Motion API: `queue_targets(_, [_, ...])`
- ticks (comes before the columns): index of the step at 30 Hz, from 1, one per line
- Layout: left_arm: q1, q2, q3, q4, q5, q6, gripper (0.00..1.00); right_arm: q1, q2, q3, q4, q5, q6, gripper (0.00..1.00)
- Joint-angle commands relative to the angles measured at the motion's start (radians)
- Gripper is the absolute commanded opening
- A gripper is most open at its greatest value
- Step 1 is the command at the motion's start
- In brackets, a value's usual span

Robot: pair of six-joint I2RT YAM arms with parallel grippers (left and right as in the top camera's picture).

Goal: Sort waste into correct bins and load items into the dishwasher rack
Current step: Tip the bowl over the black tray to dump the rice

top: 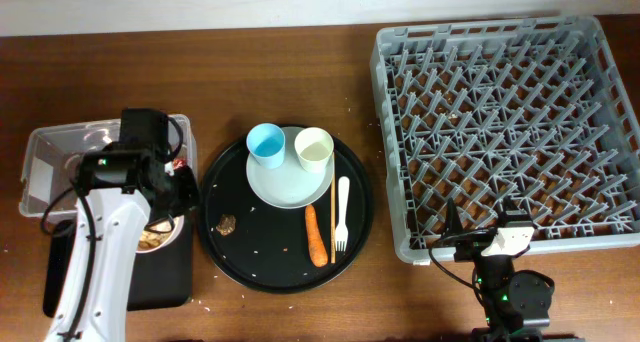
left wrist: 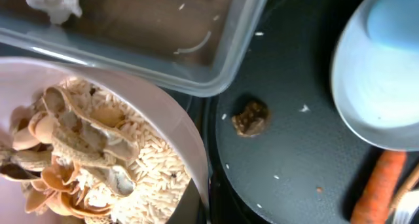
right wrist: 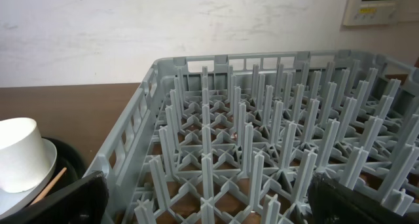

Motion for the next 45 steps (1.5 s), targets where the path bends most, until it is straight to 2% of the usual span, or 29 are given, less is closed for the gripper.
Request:
queue_targets(1, [0.079, -0.018, -0.055, 0.018, 0.029, 0.033, 0.00, -0.006, -0.007, -0.005, -0.005, 0.009, 0.002, 0.99])
queue_targets(4, [0.183, -0.020, -0.077, 0.048, 0.143, 0.110, 0.00, -0.006, -0.007, -0.005, -0.005, 0.009, 0.002, 0.99])
queue_targets(6, [0.274, -0.026, -0.151, 0.122, 0.269, 0.161, 0.00, -0.006, -0.007, -0.005, -0.005, 0.009, 0.002, 0.99])
queue_targets(9, [0.492, -0.027, -0.296, 0.213, 0.603, 0.339, 0.00, -0.006, -0.007, -0.005, -0.005, 0.009, 0.002, 0.99])
queue_targets(11, [0.655, -0.027, -0.319, 0.203, 0.709, 0.438, 0.00, -0.006, -0.007, -0.005, -0.005, 0.009, 0.002, 0.99])
queue_targets(13, [0.817, -0.026, -0.348, 0.201, 0.903, 0.503, 0.00, -0.006, -0.007, -0.005, -0.005, 0.009, 0.002, 0.99])
queue_targets(17, [0.953, -0.026, -0.393, 0.206, 1.002, 0.554, 0.00, -0.006, -0.007, -0.005, -0.005, 0.009, 0.002, 0.99])
queue_targets(20, [0.989, -0.026, -0.409, 0.212, 1.009, 0.603, 0.00, -0.006, -0.007, -0.005, -0.005, 0.009, 0.002, 0.99])
queue_targets(24, [0.989, -0.026, -0.409, 0.202, 1.020, 0.607, 0.00, -0.006, -0.007, -0.005, -0.005, 0.009, 0.002, 0.99])
queue_targets(26, [0.989, -0.026, -0.409, 0.196, 1.120, 0.676, 0.00, -0.006, -0.007, -0.005, -0.005, 0.009, 0.002, 0.98])
queue_targets(27, [0.989, -0.026, -0.409, 0.177, 1.196, 0.759, 0.00, -0.006, -0.007, -0.005, -0.005, 0.009, 0.002, 0.99])
queue_targets(30, [0.989, -0.026, -0.409, 0.156, 1.284, 0.871, 0.00, -0.006, -0.007, -0.005, -0.005, 0.009, 0.002, 0.99])
queue_targets(33, [1.060, -0.026, -0.428, 0.156, 1.352, 0.916, 0.00, -0.006, -0.007, -0.005, -0.005, 0.009, 0.002, 0.99])
queue_targets(37, [1.197, -0.026, -0.529, 0.187, 1.365, 0.917, 0.00, -0.006, -0.007, -0.005, -0.005, 0.009, 0.002, 0.99])
queue_targets(43, [1.200, -0.025, -0.563, 0.191, 1.418, 0.968, 0.01, -0.006, -0.007, -0.005, -0.005, 0.009, 0.002, 0.99])
queue_targets(45, [1.200, -0.024, -0.563, 0.131, 1.446, 0.968, 0.00, -0.006, -0.007, -0.005, -0.005, 0.009, 0.002, 0.99])
